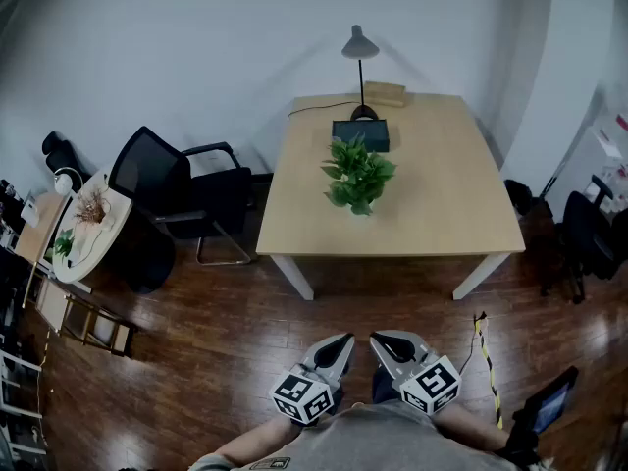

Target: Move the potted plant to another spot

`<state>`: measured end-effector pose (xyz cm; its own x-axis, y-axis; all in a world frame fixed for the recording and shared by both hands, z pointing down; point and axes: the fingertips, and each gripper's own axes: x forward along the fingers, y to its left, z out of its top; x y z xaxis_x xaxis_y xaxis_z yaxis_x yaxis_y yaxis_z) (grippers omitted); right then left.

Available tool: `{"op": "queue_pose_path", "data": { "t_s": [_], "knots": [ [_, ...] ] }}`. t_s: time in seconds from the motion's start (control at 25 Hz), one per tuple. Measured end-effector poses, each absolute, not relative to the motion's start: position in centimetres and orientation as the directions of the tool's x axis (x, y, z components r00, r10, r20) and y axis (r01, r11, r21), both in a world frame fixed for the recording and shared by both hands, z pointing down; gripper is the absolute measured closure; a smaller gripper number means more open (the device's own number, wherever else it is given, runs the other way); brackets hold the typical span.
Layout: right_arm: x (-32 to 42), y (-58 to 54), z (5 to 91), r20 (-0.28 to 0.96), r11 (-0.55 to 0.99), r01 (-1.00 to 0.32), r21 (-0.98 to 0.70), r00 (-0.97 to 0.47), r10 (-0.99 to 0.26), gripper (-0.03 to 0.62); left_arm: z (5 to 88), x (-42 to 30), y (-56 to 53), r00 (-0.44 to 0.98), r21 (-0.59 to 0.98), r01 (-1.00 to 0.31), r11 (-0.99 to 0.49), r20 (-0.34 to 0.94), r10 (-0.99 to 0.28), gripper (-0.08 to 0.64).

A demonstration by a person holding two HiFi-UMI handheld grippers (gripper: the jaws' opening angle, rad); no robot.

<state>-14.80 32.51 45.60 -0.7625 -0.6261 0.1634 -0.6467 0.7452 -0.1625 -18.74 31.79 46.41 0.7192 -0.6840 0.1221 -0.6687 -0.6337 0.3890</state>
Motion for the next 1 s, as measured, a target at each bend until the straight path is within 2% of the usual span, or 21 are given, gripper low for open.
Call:
{"op": "queue_pose_path", "data": {
  "t_s": [0.64, 1.0],
  "knots": [
    [-8.6, 13.1, 44.3, 0.166, 0.789, -0.59, -0.171, -0.807, -0.567, 0.586, 44.4, -12.9, 12.5, 0.642, 0.377, -0.736, -0.563, 0.124, -0.756, 0.554],
    [-8.5, 7.4, 46.1, 0.2, 0.76, -0.617, -0.203, -0.786, -0.585, 0.586, 45.8, -13.9, 7.2, 0.638, 0.39, -0.742, -0.546, 0.158, -0.754, 0.554]
  ]
}}
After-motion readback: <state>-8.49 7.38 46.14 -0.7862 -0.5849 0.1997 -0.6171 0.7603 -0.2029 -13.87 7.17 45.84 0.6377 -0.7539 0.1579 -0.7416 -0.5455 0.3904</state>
